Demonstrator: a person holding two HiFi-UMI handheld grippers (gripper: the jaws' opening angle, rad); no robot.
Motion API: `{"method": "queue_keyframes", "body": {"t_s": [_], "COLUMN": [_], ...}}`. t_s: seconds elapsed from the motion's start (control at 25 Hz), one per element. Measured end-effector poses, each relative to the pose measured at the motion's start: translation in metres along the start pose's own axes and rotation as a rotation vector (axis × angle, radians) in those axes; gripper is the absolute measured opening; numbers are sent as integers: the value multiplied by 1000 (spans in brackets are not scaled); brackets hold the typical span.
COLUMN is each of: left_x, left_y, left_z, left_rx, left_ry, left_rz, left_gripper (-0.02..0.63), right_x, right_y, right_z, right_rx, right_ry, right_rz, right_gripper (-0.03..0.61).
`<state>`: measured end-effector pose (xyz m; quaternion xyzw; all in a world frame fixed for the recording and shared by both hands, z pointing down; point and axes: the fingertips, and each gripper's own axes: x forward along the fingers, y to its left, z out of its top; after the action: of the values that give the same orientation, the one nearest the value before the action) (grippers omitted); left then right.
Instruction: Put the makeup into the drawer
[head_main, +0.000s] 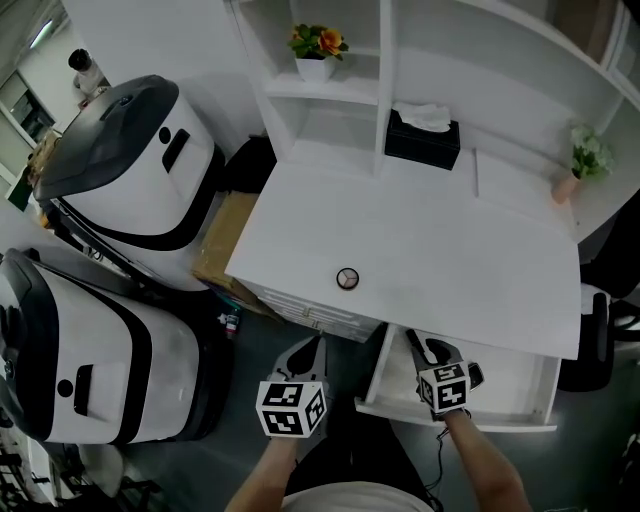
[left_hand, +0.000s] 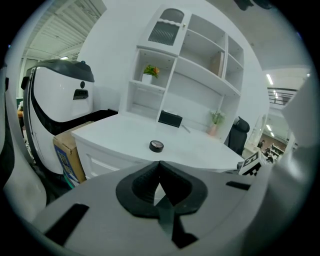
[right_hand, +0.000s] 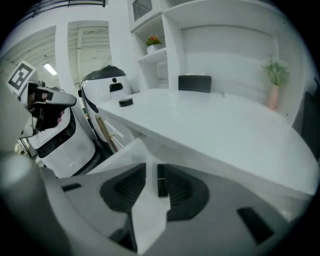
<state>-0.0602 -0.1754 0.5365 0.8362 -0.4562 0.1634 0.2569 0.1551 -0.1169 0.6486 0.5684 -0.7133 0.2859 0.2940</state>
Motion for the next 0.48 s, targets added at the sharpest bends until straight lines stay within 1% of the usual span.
{"method": "queue_keyframes", "body": {"t_s": [0.32, 0.48], "left_x": [-17, -27], "left_y": [-3, 1], "left_z": [4, 8], "left_rx": [15, 15], "left_ry": [-32, -53], "left_rz": [-20, -14], "left_gripper": [3, 3], "right_x": [-45, -63], "right_y": [25, 48], "right_z": [47, 81], "right_rx": [43, 31], "right_ry": [-182, -277], "right_rz": [17, 67], "right_gripper": [117, 117]}}
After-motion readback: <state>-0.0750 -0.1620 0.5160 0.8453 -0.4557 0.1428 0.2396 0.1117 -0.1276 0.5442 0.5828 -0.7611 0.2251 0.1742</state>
